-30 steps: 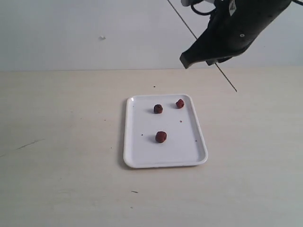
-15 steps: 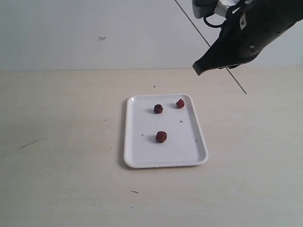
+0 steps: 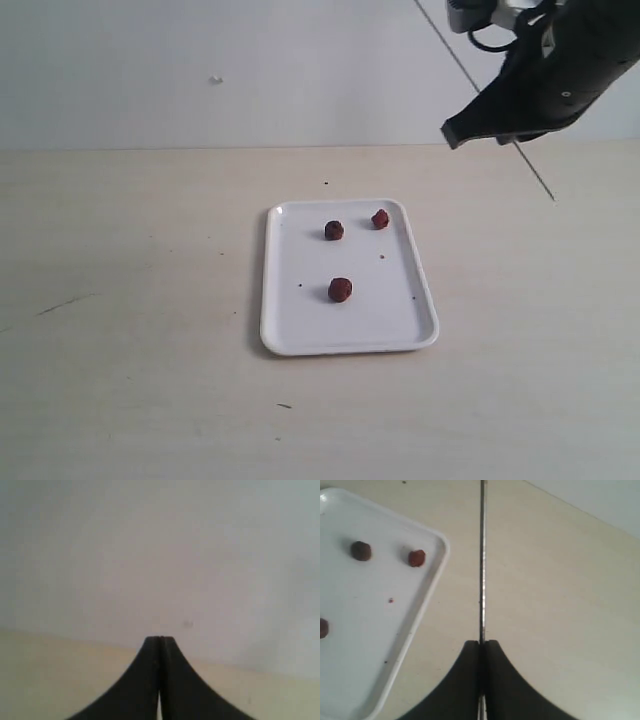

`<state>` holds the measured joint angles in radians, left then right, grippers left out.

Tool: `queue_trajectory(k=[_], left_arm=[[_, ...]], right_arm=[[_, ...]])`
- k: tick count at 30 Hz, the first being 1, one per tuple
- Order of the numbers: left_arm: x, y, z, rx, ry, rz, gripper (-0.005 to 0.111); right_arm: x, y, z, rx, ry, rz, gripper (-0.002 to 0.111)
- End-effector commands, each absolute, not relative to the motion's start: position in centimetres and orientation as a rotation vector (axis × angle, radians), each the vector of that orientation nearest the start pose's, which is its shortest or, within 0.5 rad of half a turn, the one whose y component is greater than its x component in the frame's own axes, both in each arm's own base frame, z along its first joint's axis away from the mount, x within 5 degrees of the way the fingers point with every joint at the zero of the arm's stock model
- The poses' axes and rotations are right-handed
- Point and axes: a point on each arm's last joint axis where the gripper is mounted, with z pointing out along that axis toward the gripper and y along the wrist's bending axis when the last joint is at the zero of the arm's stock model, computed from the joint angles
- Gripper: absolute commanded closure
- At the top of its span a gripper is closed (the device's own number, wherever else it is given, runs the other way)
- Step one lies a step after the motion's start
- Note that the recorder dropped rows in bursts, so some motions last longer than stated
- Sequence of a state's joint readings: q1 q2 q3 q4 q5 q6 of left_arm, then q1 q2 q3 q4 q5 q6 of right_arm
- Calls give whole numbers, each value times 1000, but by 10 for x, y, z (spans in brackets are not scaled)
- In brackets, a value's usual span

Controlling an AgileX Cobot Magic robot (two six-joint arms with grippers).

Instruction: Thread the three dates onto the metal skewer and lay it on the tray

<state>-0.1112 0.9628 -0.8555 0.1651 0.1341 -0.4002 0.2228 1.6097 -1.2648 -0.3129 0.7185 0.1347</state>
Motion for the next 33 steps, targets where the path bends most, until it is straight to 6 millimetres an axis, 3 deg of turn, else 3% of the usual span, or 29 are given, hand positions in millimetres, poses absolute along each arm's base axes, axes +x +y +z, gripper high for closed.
queue_trajectory(k=[1, 5, 10, 15, 20, 24, 33], left_arm=[[285, -74, 343, 160, 2076, -155, 107], [324, -129, 323, 390, 2259, -118, 107], [359, -184, 306, 513, 2450, -82, 106], [392, -231, 283, 573, 2559, -123, 91], [415, -262, 257, 541, 2663, -305, 76], [422, -278, 237, 531, 2744, -417, 71], [425, -312, 220, 548, 2686, -396, 70]], right_arm=[[351, 24, 277, -152, 2565, -197, 108], [358, 20, 256, -176, 2633, -157, 108], [366, 21, 236, -199, 2677, -152, 108], [367, 22, 231, -208, 2695, -144, 108], [367, 23, 231, -201, 2699, -135, 108], [367, 24, 231, -200, 2698, -115, 108], [368, 27, 231, -204, 2687, -65, 108]])
